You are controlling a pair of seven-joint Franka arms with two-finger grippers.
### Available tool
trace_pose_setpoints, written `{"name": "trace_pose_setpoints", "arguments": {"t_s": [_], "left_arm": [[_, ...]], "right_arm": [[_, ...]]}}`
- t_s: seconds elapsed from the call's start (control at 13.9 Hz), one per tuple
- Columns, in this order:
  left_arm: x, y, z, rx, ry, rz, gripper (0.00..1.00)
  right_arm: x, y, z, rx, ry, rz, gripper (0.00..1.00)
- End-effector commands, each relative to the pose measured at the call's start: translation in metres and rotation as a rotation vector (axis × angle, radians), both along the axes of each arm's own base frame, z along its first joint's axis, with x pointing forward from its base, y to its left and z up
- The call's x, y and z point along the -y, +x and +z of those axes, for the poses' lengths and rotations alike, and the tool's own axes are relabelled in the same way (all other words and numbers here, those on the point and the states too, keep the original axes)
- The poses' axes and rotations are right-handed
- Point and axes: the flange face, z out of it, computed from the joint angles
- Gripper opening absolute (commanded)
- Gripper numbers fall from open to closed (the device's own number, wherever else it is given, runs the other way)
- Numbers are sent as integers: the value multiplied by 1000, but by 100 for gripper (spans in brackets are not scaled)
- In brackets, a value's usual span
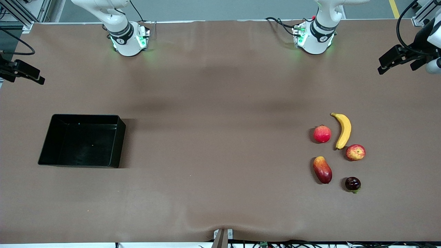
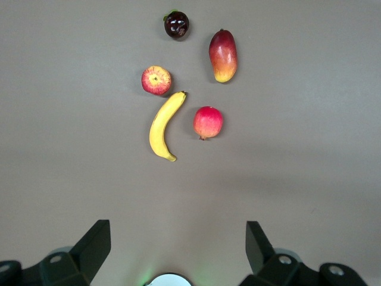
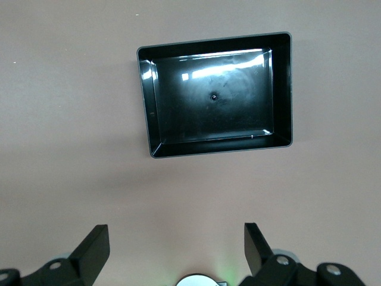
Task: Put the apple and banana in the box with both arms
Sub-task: 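Move the left gripper down over the red-yellow apple beside the banana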
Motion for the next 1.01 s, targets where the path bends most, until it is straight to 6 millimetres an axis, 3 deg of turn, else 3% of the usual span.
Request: {"name": "trace_pose_setpoints", "arguments": {"t_s": [0.0, 0.43, 0.5, 0.65, 0.93], "left_arm": [[3, 1, 5, -6, 20, 10, 100], [4, 14, -5, -24, 19, 2, 100], [4, 15, -14, -45, 21, 2, 100], [-2, 22, -37, -82, 25, 11, 100], [-12, 50, -120, -78, 27, 21, 100]], "right_arm": [[1, -1, 1, 4, -16, 5, 100], [2, 0, 1, 4, -16, 4, 100], [3, 0, 1, 4, -16, 4, 100], [5, 0, 0, 2, -16, -2, 100], [6, 1, -5, -5, -15, -2, 100]]}}
